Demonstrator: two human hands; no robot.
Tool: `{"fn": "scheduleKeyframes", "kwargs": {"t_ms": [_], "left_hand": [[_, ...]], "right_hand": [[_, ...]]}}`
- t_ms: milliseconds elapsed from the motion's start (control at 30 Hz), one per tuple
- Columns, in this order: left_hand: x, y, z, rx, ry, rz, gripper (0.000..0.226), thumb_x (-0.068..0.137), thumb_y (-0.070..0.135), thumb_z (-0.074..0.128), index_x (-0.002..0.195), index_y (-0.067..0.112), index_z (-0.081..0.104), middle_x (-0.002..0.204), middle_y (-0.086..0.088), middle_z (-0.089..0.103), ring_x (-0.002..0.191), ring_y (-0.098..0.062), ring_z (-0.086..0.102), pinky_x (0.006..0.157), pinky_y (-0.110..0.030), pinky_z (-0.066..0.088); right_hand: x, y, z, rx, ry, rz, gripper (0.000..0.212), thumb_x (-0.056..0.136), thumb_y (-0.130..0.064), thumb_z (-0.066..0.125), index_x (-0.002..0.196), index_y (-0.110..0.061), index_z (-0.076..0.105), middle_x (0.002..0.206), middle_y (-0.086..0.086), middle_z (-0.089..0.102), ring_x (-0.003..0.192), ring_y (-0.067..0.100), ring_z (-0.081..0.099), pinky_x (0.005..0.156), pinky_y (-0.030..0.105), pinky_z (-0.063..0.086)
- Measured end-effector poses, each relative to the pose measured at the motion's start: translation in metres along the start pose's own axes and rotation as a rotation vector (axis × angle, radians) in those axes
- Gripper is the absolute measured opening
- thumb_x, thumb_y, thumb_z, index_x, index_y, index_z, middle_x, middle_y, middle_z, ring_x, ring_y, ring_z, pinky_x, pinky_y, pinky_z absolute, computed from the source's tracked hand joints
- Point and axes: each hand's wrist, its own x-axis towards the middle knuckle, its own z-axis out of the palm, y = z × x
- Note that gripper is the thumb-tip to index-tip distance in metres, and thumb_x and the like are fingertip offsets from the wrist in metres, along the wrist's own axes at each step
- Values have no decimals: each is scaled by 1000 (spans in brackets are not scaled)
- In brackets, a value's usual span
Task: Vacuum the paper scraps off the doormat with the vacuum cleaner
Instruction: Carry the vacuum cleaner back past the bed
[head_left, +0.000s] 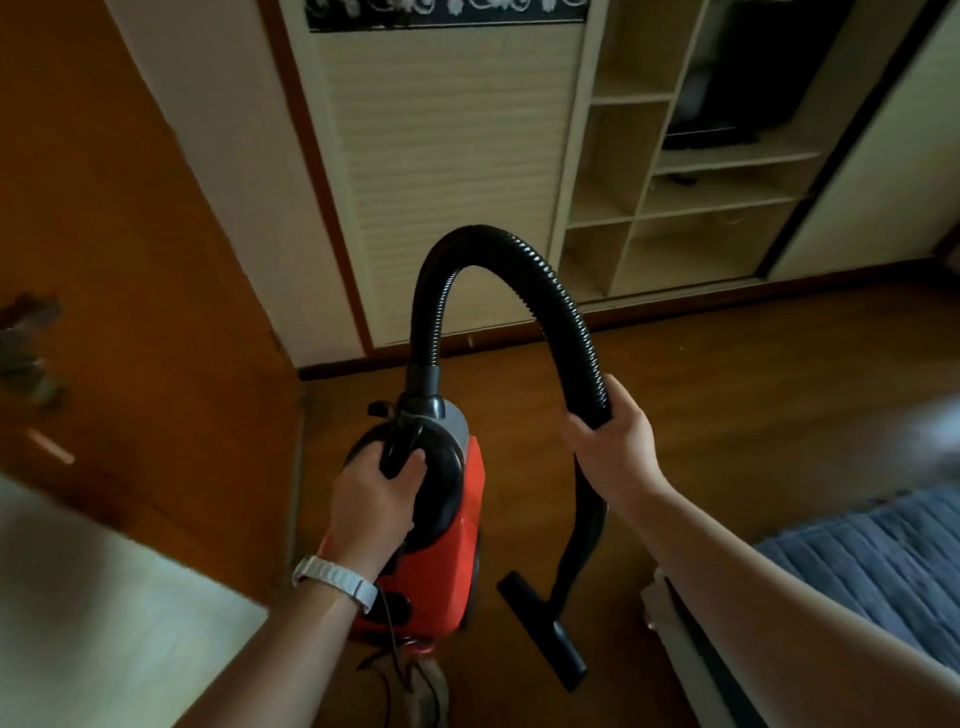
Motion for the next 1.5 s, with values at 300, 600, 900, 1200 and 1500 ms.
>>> {"fn": "scheduleKeyframes", "kwargs": {"t_ms": [300,600,900,1200,1500], "left_hand": [[184,48,53,-21,-195,125,34,88,33,62,71,4,54,59,-18,58,51,-35,58,49,-49,51],[291,115,175,90,-361,244,35,92,34,63,67,11,53,53,-9,58,44,-24,59,46,-42,52],[363,219,349,54,-435,224,33,92,30,63,69,8,55,51,-9,57,37,-16,54,39,-29,46],[415,313,497,35,-570,401,33,92,30,63,70,7,57,50,-7,58,36,-15,54,38,-28,47],[491,378,685,-9,-765,396,33,92,28,65,66,10,55,47,-4,56,36,-17,54,39,-33,47]], "right_hand": [[129,-10,1,10,295,66,24,84,-5,67,86,-26,55,72,-3,56,52,0,51,47,17,45],[239,46,-70,129,448,147,21,83,-2,68,88,-18,56,70,3,55,54,11,52,46,24,46],[369,93,-209,168,509,187,16,82,-1,65,89,-10,55,72,12,58,56,16,54,47,27,47],[450,124,-338,173,739,181,16,82,0,66,94,-5,57,73,14,59,57,17,55,47,25,48],[561,185,-458,39,928,243,14,82,-1,67,89,-2,56,68,12,55,54,17,51,46,27,44]]}}
